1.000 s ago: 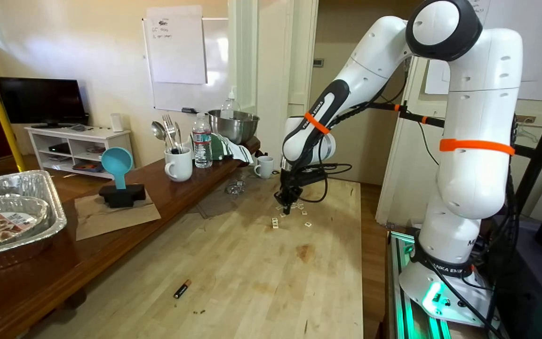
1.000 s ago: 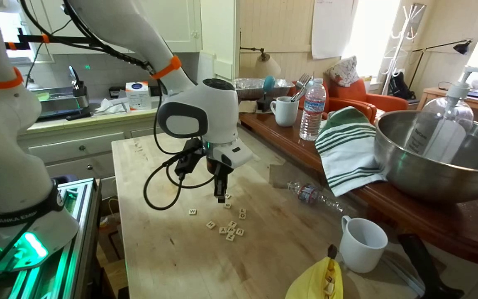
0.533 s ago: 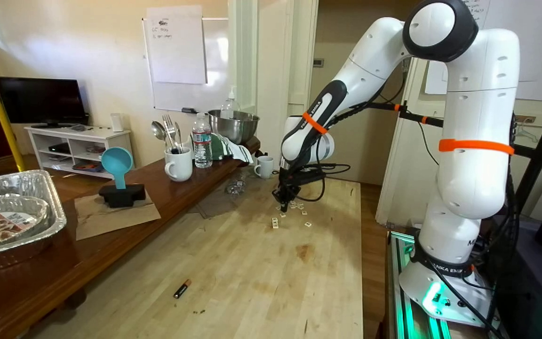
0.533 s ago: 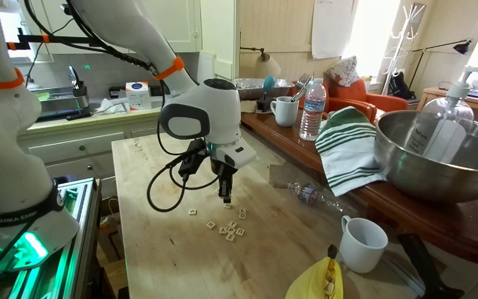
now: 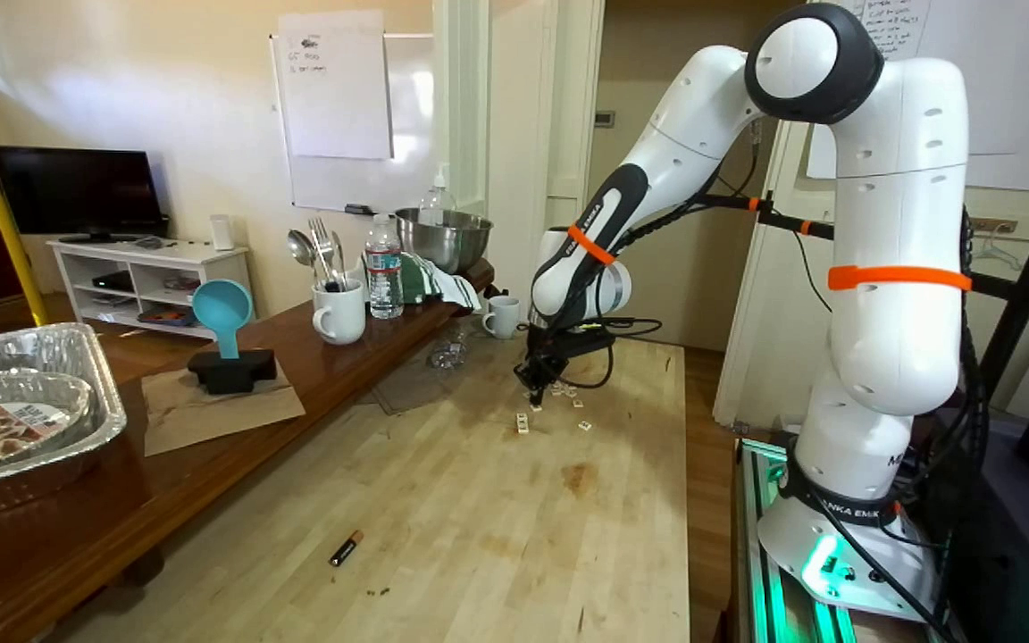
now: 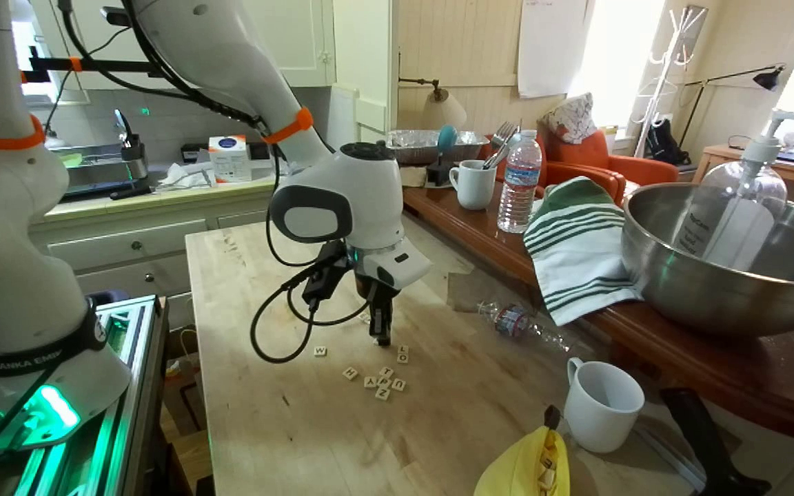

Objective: Add a new letter tile to the end of the word

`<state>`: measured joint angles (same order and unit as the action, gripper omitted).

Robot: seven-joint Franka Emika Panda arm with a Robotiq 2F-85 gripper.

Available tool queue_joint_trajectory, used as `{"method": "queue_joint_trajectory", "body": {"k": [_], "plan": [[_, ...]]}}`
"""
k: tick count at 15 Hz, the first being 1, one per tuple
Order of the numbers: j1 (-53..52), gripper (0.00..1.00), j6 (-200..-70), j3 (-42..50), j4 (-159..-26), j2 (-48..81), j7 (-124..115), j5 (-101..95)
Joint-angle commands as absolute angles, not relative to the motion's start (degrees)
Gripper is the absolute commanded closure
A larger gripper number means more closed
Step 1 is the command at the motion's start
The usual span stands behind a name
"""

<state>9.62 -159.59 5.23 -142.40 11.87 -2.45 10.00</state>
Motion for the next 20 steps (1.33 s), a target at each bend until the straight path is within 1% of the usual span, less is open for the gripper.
{"method": "queue_joint_trajectory", "body": {"k": [1,6,12,20], "plan": [[8.8,1.0,-160.9,5.6,-141.7,13.6,-3.4,9.9],[8.0,1.0,-164.6,4.8,-142.3,13.9,0.4,7.1],[6.6,1.0,-168.1,5.6,-142.6,14.7,3.7,-0.5],[8.7,1.0,-170.3,2.5,-144.2,14.1,14.6,-2.1]]}}
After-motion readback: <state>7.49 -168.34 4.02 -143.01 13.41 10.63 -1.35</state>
